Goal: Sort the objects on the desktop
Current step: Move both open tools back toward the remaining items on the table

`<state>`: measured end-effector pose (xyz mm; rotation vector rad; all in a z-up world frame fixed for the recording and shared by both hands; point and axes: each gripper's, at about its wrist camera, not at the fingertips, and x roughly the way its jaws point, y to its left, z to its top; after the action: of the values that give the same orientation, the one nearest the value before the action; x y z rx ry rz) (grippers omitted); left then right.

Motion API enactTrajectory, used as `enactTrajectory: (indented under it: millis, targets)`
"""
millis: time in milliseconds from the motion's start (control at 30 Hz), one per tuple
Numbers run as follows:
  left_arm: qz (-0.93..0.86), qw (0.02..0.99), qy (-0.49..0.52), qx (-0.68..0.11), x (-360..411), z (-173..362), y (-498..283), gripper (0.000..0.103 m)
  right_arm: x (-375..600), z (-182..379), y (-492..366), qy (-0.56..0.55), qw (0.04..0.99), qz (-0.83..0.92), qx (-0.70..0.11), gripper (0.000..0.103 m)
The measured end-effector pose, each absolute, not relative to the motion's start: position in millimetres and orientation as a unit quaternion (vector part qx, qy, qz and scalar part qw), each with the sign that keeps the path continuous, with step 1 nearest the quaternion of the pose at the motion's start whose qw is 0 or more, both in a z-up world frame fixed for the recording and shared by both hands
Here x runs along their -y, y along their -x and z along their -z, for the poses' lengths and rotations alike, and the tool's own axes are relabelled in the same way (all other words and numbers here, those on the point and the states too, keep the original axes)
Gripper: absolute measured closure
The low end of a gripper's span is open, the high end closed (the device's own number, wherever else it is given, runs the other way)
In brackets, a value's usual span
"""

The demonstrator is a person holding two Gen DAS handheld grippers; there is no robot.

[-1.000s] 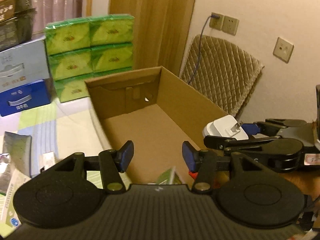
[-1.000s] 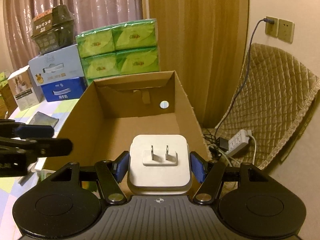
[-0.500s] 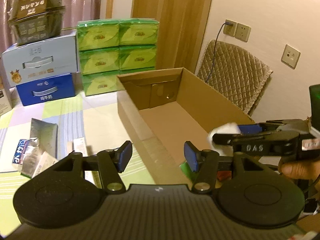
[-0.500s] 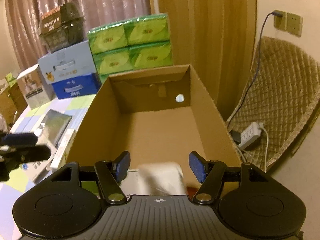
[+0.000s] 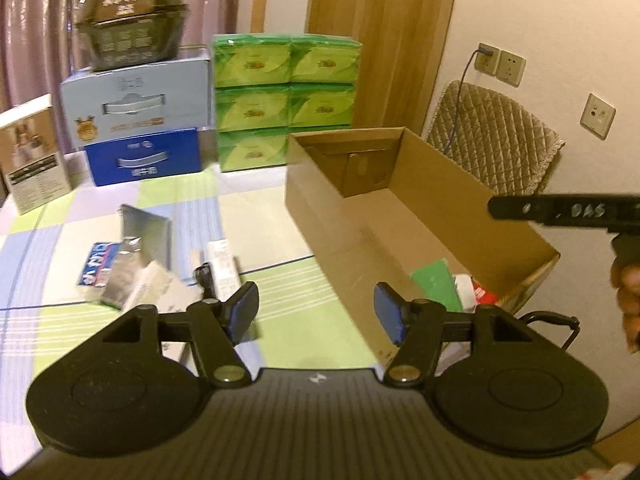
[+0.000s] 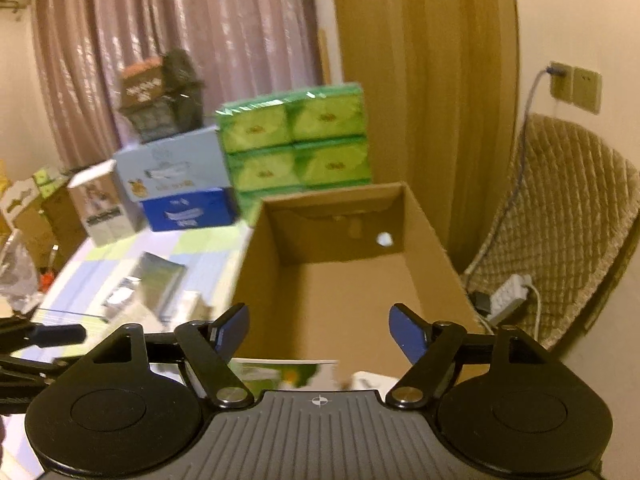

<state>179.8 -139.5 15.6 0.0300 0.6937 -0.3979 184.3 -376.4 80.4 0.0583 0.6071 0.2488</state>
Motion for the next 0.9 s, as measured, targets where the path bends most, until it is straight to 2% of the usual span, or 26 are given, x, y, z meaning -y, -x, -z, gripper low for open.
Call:
enactTrajectory:
  millis: [100,167,333,500,633,900]
  targets:
    - [0.182,0.924,-0.017,-0.336,123,-19,-167,0.042,357,-88,-167,-0.025,0.947,-0.142,-0.288,0.023]
    - [0.172,0.927,-0.019,-0.334,109,-22,-157,0.036,344,-92,-156,-0.023,0.946,-0.156,-0.284,0.020]
    - [0.142,0.932,-0.023,-0.332,72,-24,-131,0.031,314,-93,-135,-0.029,0.942,-0.186,-0.278,0.014]
    - [0.108,0.935,-0.020,-0.338,34,-20,-112,0.028,282,-89,-121,-0.030,0.935,-0.214,-0.281,0.012]
    - [0.087,0.936,-0.032,-0.338,13,-16,-100,0.022,259,-76,-113,-0.026,0.928,-0.231,-0.290,0.011]
    - [0.073,0.935,-0.079,-0.338,-10,2,-92,0.020,233,-36,-114,-0.011,0.920,-0.227,-0.320,0.011]
